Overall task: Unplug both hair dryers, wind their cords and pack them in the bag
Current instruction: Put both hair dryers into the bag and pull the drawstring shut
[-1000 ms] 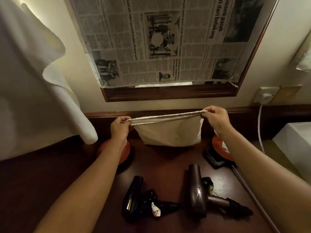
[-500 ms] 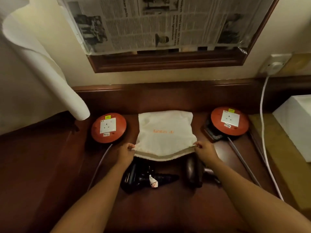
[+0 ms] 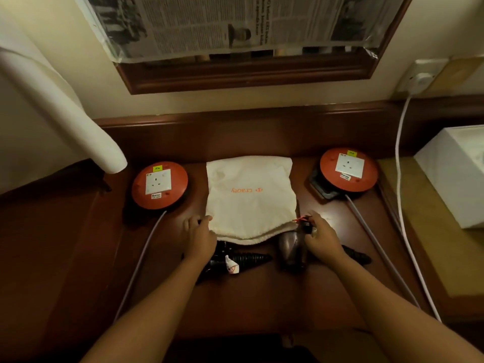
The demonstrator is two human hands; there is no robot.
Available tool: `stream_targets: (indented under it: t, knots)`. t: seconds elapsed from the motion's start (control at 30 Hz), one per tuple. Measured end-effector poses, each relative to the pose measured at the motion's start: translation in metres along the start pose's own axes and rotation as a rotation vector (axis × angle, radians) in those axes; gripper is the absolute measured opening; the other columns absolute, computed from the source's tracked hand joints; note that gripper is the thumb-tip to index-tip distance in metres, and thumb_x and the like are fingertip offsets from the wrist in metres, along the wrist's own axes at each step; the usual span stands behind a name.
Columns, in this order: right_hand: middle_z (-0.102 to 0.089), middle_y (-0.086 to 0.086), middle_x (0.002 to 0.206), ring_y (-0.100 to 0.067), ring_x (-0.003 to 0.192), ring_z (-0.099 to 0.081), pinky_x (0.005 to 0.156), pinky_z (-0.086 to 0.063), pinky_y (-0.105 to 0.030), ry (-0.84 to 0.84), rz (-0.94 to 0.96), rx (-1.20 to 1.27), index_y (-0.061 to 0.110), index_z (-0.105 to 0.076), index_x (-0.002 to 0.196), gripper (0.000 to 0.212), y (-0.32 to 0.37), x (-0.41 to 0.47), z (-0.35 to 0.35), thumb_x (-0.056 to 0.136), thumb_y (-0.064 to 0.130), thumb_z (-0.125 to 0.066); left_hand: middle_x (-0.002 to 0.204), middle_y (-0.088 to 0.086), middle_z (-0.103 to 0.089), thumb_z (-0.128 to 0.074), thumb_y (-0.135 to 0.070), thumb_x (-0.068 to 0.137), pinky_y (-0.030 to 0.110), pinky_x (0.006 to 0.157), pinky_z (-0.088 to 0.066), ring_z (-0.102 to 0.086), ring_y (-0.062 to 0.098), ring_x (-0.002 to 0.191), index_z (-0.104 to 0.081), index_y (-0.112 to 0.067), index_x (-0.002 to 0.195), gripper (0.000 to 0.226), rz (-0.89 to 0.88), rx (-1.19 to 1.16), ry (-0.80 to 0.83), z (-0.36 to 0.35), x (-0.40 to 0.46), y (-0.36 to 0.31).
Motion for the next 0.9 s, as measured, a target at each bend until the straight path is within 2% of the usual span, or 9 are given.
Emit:
stream_targets:
  t: [0.1, 0.17, 0.23, 0.4, 0.57, 0.67, 0.77, 0.83, 0.9]
  knots:
    - [-0.051, -0.012, 0.131, -0.031, 0.121, -0.049, 0.088, -0.042, -0.035, -0.031, -0.025, 0.039, 0.015, -0.041, 0.137, 0.055, -0.022, -0.01, 0.017, 0.086, 0.009, -0.061, 0.133, 0.011, -0.05, -0.055, -0.008, 0.087, 0.038, 0.106, -0.032, -0.033, 0.028, 0.129, -0.059, -0.014, 0.126, 0.04, -0.119, 0.006, -0.027, -0.006, -0.016, -0.038]
    - [-0.043, -0.008, 0.14, -0.032, 0.123, -0.048, 0.091, -0.049, -0.046, 0.016, -0.096, 0.049, 0.023, -0.031, 0.144, 0.077, -0.041, -0.013, 0.025, 0.079, 0.028, -0.071, 0.132, 0.009, -0.051, -0.054, -0.009, 0.088, 0.035, 0.106, -0.031, -0.032, 0.025, 0.13, -0.058, -0.014, 0.127, 0.039, -0.162, -0.038, 0.012, -0.018, -0.027, -0.064]
    - [-0.035, -0.006, 0.147, -0.033, 0.122, -0.049, 0.091, -0.051, -0.052, 0.07, -0.119, 0.046, 0.029, -0.024, 0.147, 0.091, -0.062, -0.01, 0.028, 0.072, 0.037, -0.075, 0.131, 0.009, -0.051, -0.053, -0.01, 0.09, 0.034, 0.105, -0.032, -0.033, 0.025, 0.129, -0.056, -0.012, 0.128, 0.039, -0.182, -0.118, 0.08, -0.035, -0.036, -0.087]
    - [-0.033, -0.014, 0.149, -0.031, 0.131, -0.039, 0.104, -0.04, -0.039, 0.138, -0.028, -0.177, 0.021, -0.018, 0.15, 0.092, -0.081, 0.002, 0.035, 0.076, 0.025, -0.073, 0.124, 0.014, -0.053, -0.056, -0.019, 0.092, 0.034, 0.095, -0.041, -0.049, 0.031, 0.117, -0.054, -0.01, 0.127, 0.036, -0.071, -0.286, 0.253, -0.082, -0.058, -0.124]
    - [-0.04, -0.013, 0.142, -0.029, 0.124, -0.046, 0.098, -0.042, -0.037, 0.251, 0.04, -0.337, 0.02, -0.018, 0.15, 0.099, -0.091, 0.02, 0.029, 0.073, 0.042, -0.077, 0.127, 0.011, -0.057, -0.065, -0.033, 0.088, 0.036, 0.101, -0.043, -0.052, 0.027, 0.119, -0.053, -0.01, 0.127, 0.047, 0.07, -0.422, 0.285, -0.113, -0.066, -0.135]
    - [-0.046, -0.009, 0.136, -0.028, 0.119, -0.048, 0.097, -0.043, -0.039, 0.33, 0.033, -0.444, 0.022, -0.022, 0.147, 0.098, -0.1, 0.029, 0.02, 0.07, 0.05, -0.075, 0.132, 0.012, -0.053, -0.069, -0.033, 0.085, 0.032, 0.102, -0.04, -0.05, 0.027, 0.122, -0.046, -0.012, 0.135, 0.059, 0.14, -0.448, 0.319, -0.125, -0.069, -0.137]
    - [-0.042, -0.006, 0.136, -0.027, 0.121, -0.043, 0.096, -0.042, -0.041, 0.397, 0.048, -0.53, 0.025, -0.024, 0.145, 0.092, -0.107, 0.033, 0.012, 0.071, 0.048, -0.074, 0.137, 0.011, -0.05, -0.072, -0.034, 0.082, 0.025, 0.101, -0.035, -0.047, 0.025, 0.126, -0.041, -0.016, 0.14, 0.068, 0.182, -0.505, 0.32, -0.135, -0.07, -0.134]
    - [-0.042, -0.006, 0.133, -0.028, 0.119, -0.043, 0.092, -0.042, -0.04, 0.401, 0.1, -0.596, 0.025, -0.031, 0.14, 0.081, -0.108, 0.034, 0.009, 0.073, 0.043, -0.073, 0.139, 0.007, -0.049, -0.072, -0.039, 0.08, 0.032, 0.104, -0.039, -0.048, 0.025, 0.125, -0.036, -0.023, 0.143, 0.074, 0.194, -0.538, 0.342, -0.14, -0.072, -0.132]
    - [-0.047, -0.007, 0.129, -0.028, 0.114, -0.047, 0.089, -0.042, -0.038, 0.396, 0.147, -0.647, 0.024, -0.036, 0.135, 0.066, -0.11, 0.035, 0.006, 0.078, 0.034, -0.068, 0.136, 0.0, -0.051, -0.072, -0.048, 0.078, 0.047, 0.097, -0.048, -0.054, 0.024, 0.117, -0.029, -0.032, 0.144, 0.08, 0.223, -0.578, 0.408, -0.145, -0.076, -0.133]
Point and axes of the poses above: each hand's wrist, its own x-axis towards the middle knuckle, its own z-axis out of the back of the hand, y = z × x, the point moved 5 cm from there along x, towards the middle knuckle
